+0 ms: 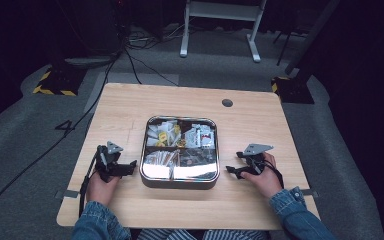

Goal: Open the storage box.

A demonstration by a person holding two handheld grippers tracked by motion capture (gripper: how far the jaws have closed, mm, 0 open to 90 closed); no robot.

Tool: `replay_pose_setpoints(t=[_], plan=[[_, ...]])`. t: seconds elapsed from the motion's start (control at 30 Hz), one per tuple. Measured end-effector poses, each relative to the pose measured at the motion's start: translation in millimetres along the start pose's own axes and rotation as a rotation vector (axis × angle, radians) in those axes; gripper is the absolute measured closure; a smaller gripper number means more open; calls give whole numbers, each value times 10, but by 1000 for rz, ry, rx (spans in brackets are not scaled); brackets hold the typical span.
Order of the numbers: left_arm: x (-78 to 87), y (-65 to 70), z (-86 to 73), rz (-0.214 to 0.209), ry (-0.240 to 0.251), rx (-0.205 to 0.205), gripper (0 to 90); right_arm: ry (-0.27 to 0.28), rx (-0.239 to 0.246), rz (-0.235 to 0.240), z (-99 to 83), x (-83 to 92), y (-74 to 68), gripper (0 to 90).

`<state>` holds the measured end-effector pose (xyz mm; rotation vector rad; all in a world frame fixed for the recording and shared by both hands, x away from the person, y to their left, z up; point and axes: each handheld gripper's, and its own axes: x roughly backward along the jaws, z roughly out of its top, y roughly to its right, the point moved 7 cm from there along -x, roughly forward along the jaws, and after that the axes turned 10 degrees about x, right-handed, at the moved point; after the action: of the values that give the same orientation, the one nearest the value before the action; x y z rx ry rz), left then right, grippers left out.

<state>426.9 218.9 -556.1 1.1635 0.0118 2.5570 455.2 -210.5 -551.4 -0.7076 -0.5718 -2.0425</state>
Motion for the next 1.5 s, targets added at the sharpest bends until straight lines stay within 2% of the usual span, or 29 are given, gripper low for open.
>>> replay_pose_setpoints(t=[0.27, 0.43, 0.57, 0.77, 0.87, 1.3, 1.5], plan=[[7, -6, -8, -10, 0, -10, 109, 2, -23, 6, 2, 23, 12, 281], [7, -7, -8, -14, 0, -14, 110, 25, -29, 8, 58, 101, 30, 320], [6, -7, -6, -16, -1, -17, 111, 50, -24, 22, 160, 213, 12, 354], [4, -4, -3, -24, 0, -23, 116, 71, -21, 45, 261, 289, -19, 375], [-1, -4, 3, -27, -1, -27, 116, 87, -35, 59, 337, 334, -37, 386], [-4, -5, 5, -27, -1, -27, 116, 135, -23, 96, 606, 392, -109, 393], [-4, -5, 6, -27, -2, -28, 117, 161, -16, 113, 830, 357, -130, 373]])
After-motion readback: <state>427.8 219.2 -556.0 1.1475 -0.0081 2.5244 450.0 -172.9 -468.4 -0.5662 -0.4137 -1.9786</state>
